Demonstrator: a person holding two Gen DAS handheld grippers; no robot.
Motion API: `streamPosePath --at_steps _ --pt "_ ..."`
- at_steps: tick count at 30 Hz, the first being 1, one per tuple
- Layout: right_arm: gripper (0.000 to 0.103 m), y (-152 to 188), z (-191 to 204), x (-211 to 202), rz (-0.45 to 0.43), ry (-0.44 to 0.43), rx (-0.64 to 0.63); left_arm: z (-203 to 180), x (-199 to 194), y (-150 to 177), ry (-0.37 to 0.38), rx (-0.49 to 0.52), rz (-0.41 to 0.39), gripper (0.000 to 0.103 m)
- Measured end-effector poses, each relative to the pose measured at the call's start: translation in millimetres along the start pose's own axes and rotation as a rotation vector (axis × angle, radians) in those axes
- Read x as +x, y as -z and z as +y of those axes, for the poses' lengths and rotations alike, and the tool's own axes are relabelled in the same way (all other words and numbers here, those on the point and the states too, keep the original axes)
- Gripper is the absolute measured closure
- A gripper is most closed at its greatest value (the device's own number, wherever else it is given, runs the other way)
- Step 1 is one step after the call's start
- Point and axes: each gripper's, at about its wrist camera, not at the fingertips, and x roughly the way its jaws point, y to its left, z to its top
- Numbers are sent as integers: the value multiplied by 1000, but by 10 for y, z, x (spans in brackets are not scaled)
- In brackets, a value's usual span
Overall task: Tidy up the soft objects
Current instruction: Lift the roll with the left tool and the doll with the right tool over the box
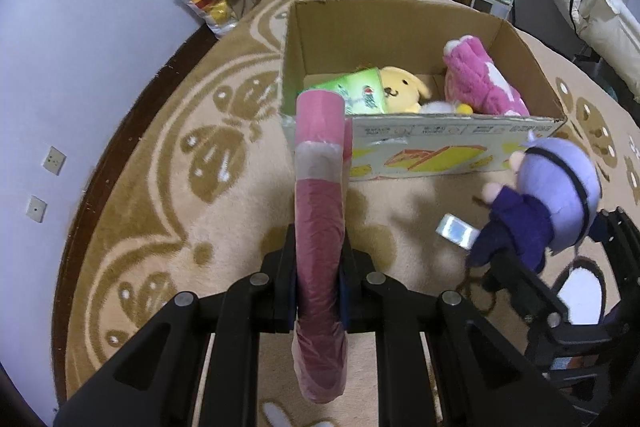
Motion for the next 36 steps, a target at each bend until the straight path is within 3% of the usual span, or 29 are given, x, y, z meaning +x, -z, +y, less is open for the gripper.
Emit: streamPosePath --at_steps 7,23,36 --pt "17 -89 38 -107 -53 0 -5 108 -167 -36 -35 -20 -42 89" --pt "17 -239 32 -241 -138 10 3 273 -693 -270 -32 -76 -234 89" --pt "17 -496 -51 -122 -178 22 3 221 -624 -633 -26 -50 -263 89"
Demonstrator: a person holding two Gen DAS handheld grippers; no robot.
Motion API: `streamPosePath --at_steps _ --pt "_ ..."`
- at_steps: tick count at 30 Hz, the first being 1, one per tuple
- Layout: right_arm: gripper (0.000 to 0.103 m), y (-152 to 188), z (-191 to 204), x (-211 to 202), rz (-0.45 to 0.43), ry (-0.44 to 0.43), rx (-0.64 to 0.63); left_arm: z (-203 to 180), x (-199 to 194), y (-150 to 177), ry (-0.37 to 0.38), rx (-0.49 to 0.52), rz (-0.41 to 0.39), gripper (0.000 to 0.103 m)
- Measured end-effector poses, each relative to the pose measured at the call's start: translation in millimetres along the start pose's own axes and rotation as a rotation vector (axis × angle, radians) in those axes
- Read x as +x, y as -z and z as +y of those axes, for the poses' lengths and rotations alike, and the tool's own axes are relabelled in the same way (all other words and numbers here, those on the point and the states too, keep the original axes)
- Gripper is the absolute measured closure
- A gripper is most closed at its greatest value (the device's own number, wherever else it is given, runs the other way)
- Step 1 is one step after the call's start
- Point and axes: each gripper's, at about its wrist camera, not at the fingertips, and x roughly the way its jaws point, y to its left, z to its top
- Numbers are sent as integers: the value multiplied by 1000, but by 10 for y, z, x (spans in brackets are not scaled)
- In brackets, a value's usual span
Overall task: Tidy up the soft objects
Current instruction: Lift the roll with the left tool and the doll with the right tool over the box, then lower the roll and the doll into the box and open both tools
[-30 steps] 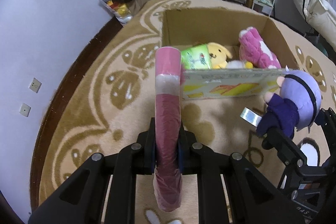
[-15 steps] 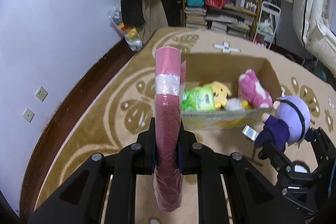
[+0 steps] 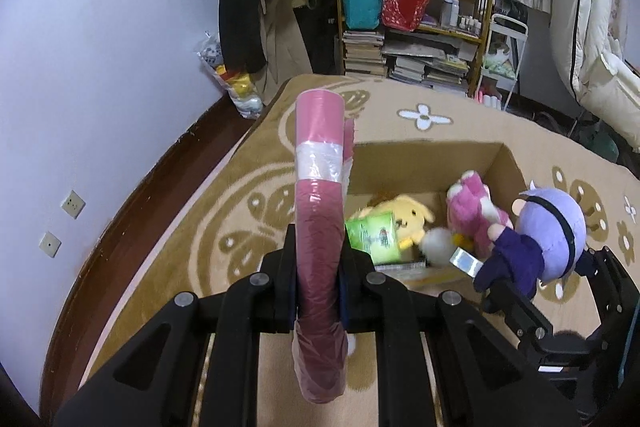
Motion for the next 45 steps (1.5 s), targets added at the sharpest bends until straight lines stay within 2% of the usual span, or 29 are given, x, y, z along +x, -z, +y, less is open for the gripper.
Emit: streamPosePath --at_steps 20,27,41,45 --pt "17 -435 -144 393 -24 -24 -59 -123 463 -397 28 -8 -43 89" --pt "16 -445 -103 472 -42 -17 -96 -195 607 -372 32 -10 -58 89" --pt "13 -355 -213 682 -6 -14 -69 -165 786 -311 77 -54 -50 86" --pt "12 -333 -221 735 8 -10 -63 -170 798 -302 56 -54 -52 85"
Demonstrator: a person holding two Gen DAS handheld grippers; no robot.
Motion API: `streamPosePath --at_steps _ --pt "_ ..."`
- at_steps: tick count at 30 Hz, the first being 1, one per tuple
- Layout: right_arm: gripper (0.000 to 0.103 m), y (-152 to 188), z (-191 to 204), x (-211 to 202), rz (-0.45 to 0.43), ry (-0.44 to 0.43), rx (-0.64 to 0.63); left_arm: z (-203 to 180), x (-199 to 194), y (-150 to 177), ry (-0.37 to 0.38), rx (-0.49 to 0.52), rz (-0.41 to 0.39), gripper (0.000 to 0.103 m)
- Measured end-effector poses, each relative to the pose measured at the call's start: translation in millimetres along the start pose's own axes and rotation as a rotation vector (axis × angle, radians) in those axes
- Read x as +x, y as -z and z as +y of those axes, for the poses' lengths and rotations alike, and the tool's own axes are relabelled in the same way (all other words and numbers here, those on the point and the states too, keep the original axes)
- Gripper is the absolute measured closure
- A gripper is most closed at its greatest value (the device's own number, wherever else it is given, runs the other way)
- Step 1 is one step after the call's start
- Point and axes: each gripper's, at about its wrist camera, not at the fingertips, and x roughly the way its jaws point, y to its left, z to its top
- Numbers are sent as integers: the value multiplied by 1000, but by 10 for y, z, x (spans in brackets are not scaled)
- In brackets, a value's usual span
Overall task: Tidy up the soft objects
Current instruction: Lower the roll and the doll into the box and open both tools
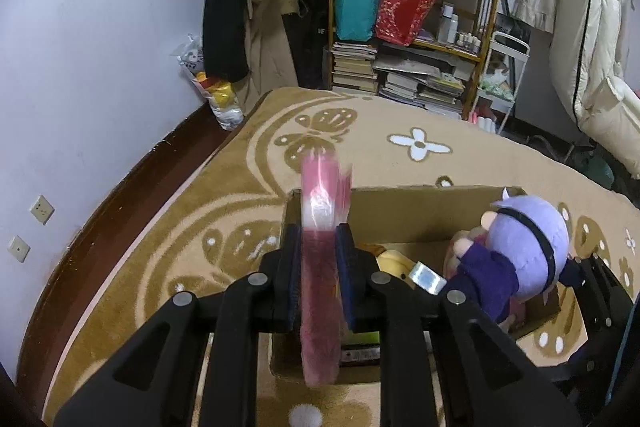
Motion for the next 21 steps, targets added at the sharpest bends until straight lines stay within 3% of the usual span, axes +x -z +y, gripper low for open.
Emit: streamPosePath --at_steps 4,7,12,16,21 --pt "10 21 23 14 8 4 -7 45 -63 -19 3 -20 -8 82" --pt "3 24 38 -8 -1 10 -13 83 -106 -13 -18 -19 -8 80" --pt "0 40 28 -87 -10 17 3 166 -226 15 -39 -34 -16 66" --pt "0 56 -16 -166 -7 20 34 214 -360 42 -63 -36 -29 21" --pt "0 37 -47 -338 -19 17 64 268 -541 63 -134 -14 -59 4"
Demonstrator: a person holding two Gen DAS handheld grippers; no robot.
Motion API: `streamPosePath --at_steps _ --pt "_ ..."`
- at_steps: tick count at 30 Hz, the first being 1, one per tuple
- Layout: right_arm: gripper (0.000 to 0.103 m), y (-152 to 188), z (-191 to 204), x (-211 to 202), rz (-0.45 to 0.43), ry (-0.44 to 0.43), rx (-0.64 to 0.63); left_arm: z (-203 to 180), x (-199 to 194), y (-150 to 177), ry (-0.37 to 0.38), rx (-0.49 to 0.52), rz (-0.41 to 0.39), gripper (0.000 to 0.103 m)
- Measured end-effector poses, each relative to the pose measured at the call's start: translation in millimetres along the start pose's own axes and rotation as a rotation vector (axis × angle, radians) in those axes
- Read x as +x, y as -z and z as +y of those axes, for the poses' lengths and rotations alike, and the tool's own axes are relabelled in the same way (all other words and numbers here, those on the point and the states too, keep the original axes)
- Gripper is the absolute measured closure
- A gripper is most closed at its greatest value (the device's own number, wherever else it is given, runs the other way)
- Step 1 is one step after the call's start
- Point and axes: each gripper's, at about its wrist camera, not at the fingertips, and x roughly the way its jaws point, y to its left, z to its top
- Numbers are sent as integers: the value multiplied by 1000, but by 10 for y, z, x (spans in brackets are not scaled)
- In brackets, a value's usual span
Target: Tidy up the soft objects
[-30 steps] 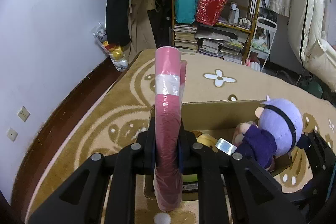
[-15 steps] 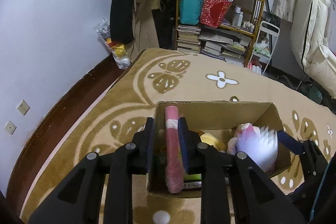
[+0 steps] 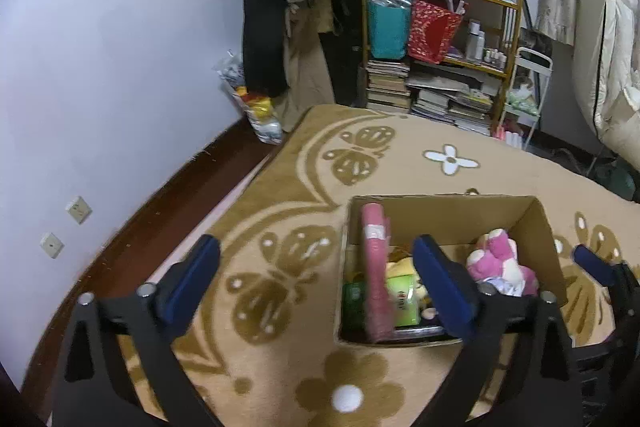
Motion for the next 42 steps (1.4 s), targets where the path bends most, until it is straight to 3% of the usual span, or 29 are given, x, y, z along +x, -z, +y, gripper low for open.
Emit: streamPosePath --at_steps 3,7,22,30,42 --pt "0 -15 -21 -96 -3 12 25 49 -100 3 -21 -7 -10 2" --pt "0 -27 -31 -244 -8 26 34 109 -232 48 19 -31 3 2" --pt "0 -70 -34 -978 -80 67 38 152 -963 151 -1 -21 -134 0" --pt "0 16 30 -1383 -153 82 39 239 -1365 412 -33 -47 -232 0" --pt "0 336 43 -1535 -156 46 69 127 -1560 835 -34 29 -228 0"
